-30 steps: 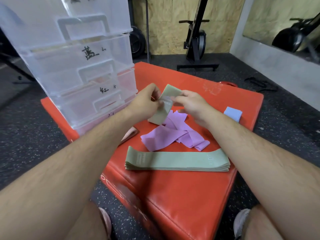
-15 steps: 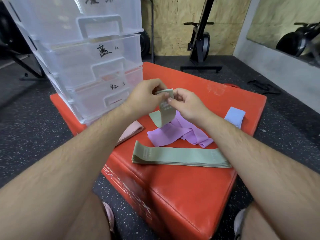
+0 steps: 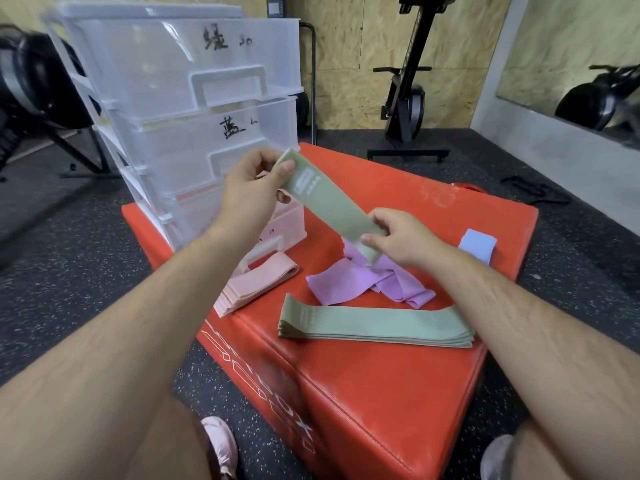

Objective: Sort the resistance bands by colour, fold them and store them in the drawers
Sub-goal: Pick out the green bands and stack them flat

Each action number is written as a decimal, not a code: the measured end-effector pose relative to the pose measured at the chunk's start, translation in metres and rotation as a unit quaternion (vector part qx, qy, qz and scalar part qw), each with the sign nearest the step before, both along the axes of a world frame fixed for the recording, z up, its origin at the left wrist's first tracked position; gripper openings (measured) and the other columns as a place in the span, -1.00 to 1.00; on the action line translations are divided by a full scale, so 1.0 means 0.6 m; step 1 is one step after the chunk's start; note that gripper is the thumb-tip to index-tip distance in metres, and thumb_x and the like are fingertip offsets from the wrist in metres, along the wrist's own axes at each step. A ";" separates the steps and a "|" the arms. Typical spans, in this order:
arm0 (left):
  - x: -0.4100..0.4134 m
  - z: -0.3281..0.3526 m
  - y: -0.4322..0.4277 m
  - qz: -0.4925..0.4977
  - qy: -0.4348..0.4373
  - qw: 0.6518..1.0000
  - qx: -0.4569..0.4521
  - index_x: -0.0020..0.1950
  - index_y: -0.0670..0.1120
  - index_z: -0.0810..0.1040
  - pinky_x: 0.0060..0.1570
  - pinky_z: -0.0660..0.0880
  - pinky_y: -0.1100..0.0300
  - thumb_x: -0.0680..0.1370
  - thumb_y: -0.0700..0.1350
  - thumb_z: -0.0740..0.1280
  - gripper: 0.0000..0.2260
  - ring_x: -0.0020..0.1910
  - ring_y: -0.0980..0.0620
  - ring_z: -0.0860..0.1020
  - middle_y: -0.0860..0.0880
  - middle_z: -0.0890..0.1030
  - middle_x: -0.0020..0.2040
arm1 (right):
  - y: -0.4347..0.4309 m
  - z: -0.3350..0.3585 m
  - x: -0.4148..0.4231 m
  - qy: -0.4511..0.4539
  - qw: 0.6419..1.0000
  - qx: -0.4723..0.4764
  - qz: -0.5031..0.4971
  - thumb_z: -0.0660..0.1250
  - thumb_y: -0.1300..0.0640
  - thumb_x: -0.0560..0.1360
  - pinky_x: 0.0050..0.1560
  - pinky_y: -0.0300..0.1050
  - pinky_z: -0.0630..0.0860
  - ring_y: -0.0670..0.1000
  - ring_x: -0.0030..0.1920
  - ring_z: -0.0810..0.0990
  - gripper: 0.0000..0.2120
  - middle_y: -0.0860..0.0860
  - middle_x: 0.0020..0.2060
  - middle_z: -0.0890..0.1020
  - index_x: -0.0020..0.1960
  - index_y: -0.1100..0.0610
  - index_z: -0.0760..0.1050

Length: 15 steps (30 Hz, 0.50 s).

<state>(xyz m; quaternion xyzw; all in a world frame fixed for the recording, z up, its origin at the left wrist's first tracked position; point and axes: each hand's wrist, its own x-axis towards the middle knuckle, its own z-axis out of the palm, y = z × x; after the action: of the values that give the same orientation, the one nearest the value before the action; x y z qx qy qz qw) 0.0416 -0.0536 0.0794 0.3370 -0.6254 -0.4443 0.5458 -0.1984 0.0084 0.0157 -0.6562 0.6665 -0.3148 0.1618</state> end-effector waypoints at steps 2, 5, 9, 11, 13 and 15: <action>0.011 -0.004 -0.003 0.005 0.014 1.000 0.023 -0.10 -0.09 0.55 -0.28 0.52 0.20 0.59 -0.22 0.34 -0.92 -0.22 0.03 0.58 -0.12 0.61 -0.11 | 0.014 0.009 -0.026 0.024 1.000 0.007 -0.009 0.41 0.15 0.52 -0.19 -0.13 0.44 -0.06 -0.23 0.53 -0.93 -0.05 -0.17 0.63 -0.03 0.05 0.55; 0.029 -0.013 -0.010 0.009 0.035 0.997 0.073 -0.08 -0.10 0.52 -0.29 0.52 0.19 0.59 -0.22 0.35 -0.93 -0.24 0.02 0.60 -0.10 0.63 -0.13 | 0.039 0.015 -0.073 0.047 0.998 0.018 -0.034 0.43 0.17 0.51 -0.20 -0.21 0.46 -0.08 -0.20 0.55 -0.90 -0.08 -0.17 0.64 -0.03 -0.01 0.56; 0.052 -0.037 -0.015 -0.001 -0.048 0.990 0.131 -0.06 -0.10 0.54 -0.23 0.52 0.15 0.57 -0.20 0.38 -0.96 -0.19 0.00 0.61 -0.06 0.65 -0.12 | 0.077 0.020 -0.122 0.017 0.997 0.028 -0.067 0.45 0.20 0.51 -0.03 -0.05 0.52 -0.03 -0.17 0.56 -0.87 0.00 -0.14 0.66 -0.04 0.00 0.58; 0.061 -0.052 -0.015 -0.012 -0.101 0.983 0.152 -0.09 -0.09 0.55 -0.24 0.50 0.14 0.54 -0.19 0.41 -0.94 -0.19 0.00 0.59 -0.05 0.66 -0.15 | 0.094 0.021 -0.134 -0.009 0.997 0.031 -0.077 0.45 0.22 0.50 -0.02 -0.08 0.53 -0.04 -0.16 0.57 -0.83 -0.01 -0.14 0.64 -0.04 -0.04 0.56; 0.065 -0.060 -0.008 -0.013 -0.134 0.977 0.164 -0.10 -0.11 0.57 -0.26 0.51 0.16 0.51 -0.20 0.44 -0.93 -0.22 0.00 0.58 -0.11 0.67 -0.13 | 0.111 0.019 -0.140 -0.029 0.995 0.034 -0.087 0.46 0.23 0.50 -0.06 -0.14 0.56 -0.03 -0.17 0.59 -0.81 -0.01 -0.16 0.62 0.01 -0.01 0.56; 0.065 -0.065 0.005 -0.015 -0.160 0.971 0.176 -0.11 -0.14 0.57 -0.33 0.52 0.22 0.48 -0.23 0.46 -0.92 -0.32 0.05 0.58 -0.10 0.67 -0.20 | 0.131 0.019 -0.141 -0.041 0.993 0.046 -0.096 0.47 0.24 0.49 -0.19 -0.23 0.54 -0.03 -0.27 0.57 -0.79 -0.01 -0.23 0.58 0.06 0.03 0.55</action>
<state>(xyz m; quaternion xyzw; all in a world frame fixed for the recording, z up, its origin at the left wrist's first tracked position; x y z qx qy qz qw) 0.0804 -0.0504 0.0405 0.4851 -0.6213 -0.4959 0.3643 -0.2833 0.0870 0.0269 -0.5674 0.7331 -0.3246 0.1878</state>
